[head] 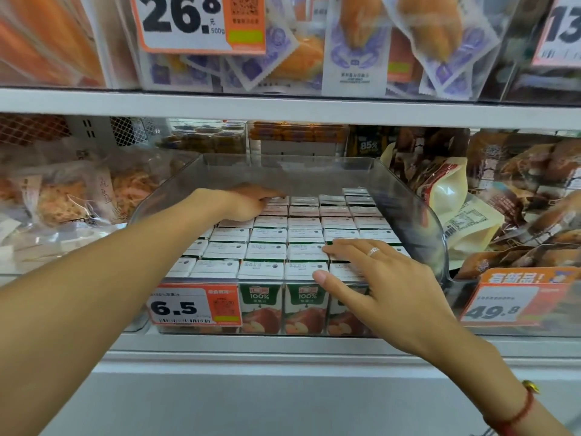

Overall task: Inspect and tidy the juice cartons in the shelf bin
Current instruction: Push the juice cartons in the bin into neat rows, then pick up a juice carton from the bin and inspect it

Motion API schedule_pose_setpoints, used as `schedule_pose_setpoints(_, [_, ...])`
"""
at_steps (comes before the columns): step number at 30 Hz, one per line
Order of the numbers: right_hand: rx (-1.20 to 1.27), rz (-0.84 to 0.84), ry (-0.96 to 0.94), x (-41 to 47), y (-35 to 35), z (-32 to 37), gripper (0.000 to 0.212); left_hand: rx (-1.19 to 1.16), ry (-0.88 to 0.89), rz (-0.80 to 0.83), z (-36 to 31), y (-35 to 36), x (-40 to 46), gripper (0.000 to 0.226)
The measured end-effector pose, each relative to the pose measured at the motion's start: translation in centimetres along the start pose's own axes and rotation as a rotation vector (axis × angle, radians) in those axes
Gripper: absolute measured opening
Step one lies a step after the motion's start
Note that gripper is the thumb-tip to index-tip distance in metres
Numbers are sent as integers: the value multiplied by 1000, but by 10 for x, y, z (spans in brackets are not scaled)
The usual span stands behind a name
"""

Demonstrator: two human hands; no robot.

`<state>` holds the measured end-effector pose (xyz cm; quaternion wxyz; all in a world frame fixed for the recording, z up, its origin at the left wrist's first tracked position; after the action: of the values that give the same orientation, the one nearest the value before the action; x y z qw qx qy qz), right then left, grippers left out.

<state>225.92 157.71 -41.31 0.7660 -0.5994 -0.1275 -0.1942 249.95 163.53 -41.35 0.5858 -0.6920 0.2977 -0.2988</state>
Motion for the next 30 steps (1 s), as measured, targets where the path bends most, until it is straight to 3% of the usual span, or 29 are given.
schedule_pose_setpoints(4, [-17, 3, 0, -1, 0, 1, 76, 27, 56, -106, -27, -16, -31, 40])
schedule_pose_setpoints(9, [6, 37, -22, -4, -2, 5, 70, 108, 333, -325, -86, -32, -119, 22])
schedule_pose_setpoints(13, [40, 82, -44, -11, -6, 6, 60, 190, 389, -201, -99, -21, -140, 23])
schedule_pose_setpoints(16, [3, 138, -41, -19, -6, 2, 49, 124, 376, -56, -97, -23, -131, 25])
schedule_pose_setpoints(19, [-2, 169, -29, -25, -6, 1, 53, 64, 394, 105, -100, -25, -120, 30])
schedule_pose_setpoints(25, [-23, 102, -39, -29, -4, 3, 56, 318, 456, 181, -117, -26, -110, 36])
schedule_pose_setpoints(30, [-53, 64, -34, -31, 3, -2, 57, 390, 375, 381, -126, -19, -101, 36])
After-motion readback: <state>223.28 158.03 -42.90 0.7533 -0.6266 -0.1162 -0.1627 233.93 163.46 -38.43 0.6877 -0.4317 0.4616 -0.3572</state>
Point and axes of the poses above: each hand's wrist, its own x-axis towards the middle knuckle, its own y-axis out of the palm, z = x × y, the point moved 9 cm from there along x, towards the middle knuckle, and after that the axes turned 8 degrees about x, right-handed, at the moved point
